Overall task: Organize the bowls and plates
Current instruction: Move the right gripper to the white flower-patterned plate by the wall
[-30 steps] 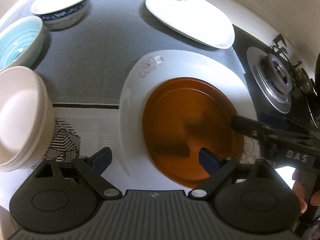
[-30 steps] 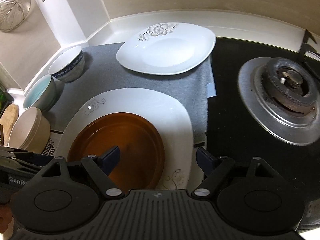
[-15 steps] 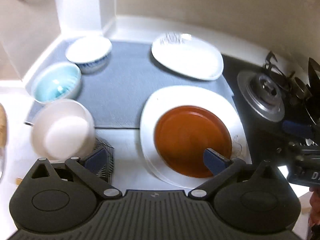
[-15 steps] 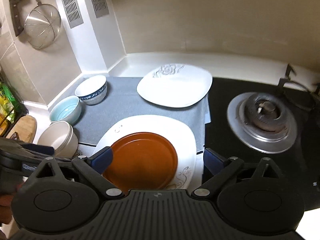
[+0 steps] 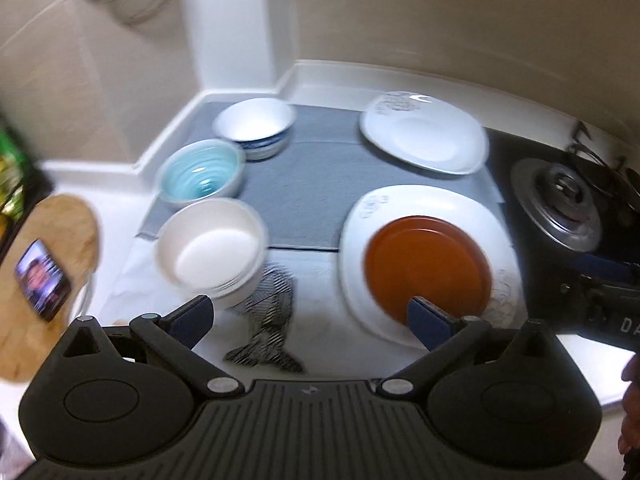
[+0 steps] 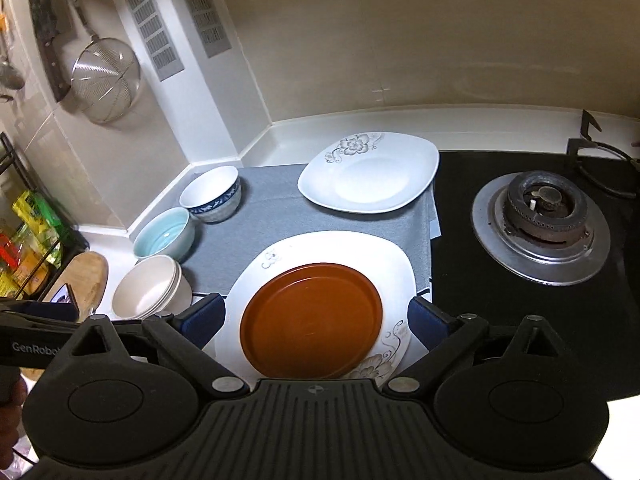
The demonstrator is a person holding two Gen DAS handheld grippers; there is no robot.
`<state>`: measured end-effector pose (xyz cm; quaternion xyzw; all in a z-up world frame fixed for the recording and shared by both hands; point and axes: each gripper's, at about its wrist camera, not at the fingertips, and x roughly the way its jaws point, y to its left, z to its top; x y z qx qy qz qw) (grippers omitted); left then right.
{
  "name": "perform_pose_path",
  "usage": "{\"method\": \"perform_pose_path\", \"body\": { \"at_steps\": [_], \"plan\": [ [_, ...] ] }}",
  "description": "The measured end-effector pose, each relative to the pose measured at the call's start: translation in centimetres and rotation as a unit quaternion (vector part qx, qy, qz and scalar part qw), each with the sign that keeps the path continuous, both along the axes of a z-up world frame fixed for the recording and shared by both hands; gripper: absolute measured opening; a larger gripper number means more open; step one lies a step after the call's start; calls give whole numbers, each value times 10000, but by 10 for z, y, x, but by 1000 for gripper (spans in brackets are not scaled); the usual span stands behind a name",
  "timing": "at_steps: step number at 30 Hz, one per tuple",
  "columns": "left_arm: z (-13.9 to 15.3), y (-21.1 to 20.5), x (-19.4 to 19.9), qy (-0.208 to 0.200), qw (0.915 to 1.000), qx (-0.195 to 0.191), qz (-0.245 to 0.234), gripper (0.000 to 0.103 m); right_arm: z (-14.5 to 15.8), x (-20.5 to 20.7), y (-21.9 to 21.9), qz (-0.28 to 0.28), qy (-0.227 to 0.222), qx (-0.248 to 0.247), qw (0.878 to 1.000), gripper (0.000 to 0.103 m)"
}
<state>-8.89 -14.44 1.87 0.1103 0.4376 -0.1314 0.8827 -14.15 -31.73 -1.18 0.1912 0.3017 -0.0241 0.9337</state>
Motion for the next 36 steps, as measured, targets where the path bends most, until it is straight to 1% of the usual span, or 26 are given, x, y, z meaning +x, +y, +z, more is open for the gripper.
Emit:
{"method": "perform_pose_path", "body": {
  "at_steps": [3,6,9,11,12,13,15,17,19,20,21,22,23,24,26,27,29,30,32,33,34,35,36],
  "plan": [
    [6,9,-6,-81,9999,25,136,103,5,0,6,231,-120,-95,9996,98],
    [2,12,-6,65,9997,-45,222,103,6,1,10,302,-176,-149,9993,99],
    [-3,11,-8,100,9997,-181,159,103,2,0,12,466,-170,-148,9987,99],
    [-5,8,-9,21,9996,-261,122,103,-3,0,10,523,-187,-42,9984,99],
    [-5,5,-9,-50,9996,-240,121,103,-7,0,7,500,-146,38,9986,99],
    [-4,2,-9,-112,9997,-201,126,103,-10,1,3,451,-77,139,9989,99],
    [1,-2,-9,-282,9992,-283,14,103,-15,3,-4,346,87,349,9988,99],
    [4,-6,-5,-349,9989,-312,-36,103,-15,6,-9,365,245,452,9980,99],
    [5,-9,-1,-337,9990,-280,-71,103,-8,9,-13,224,382,261,9987,99],
    [7,-13,2,-319,9994,-141,-59,103,-2,8,-15,57,450,144,9989,99],
    [10,-17,4,-377,9992,-29,-155,103,6,2,-19,-207,497,100,9985,99],
    [14,-22,5,-509,9983,74,-283,103,13,-9,-24,-519,479,160,9974,100],
    [19,-26,8,-630,9974,226,-271,103,19,-17,-28,-691,505,210,9961,101],
    [24,-28,11,-712,9968,292,-219,103,23,-18,-29,-660,605,162,9959,101],
    [34,-26,17,-858,9956,38,-366,103,27,-3,-29,-597,851,-142,9945,101],
    [36,-24,21,-893,9950,-34,-441,103,26,8,-27,-666,836,-214,9940,101],
    [34,-16,28,-913,9942,-127,-546,103,22,29,-23,-671,636,-20,9957,101],
    [33,-9,32,-927,9933,-248,-650,103,18,38,-21,-617,468,109,9969,101],
    [26,13,34,-933,9895,-636,-906,103,8,63,-16,-548,191,293,9979,100],
    [20,25,35,-908,9900,-665,-855,103,3,77,-12,-572,124,378,9976,100],
    [14,37,38,-840,9918,-669,-696,103,3,89,-10,-709,125,484,9962,100],
    [7,50,41,-710,9933,-721,-554,103,5,98,-7,-672,61,613,9958,100],
    [1,60,45,-575,9942,-750,-505,103,9,106,-5,-504,-7,682,9964,100]
  ]
}}
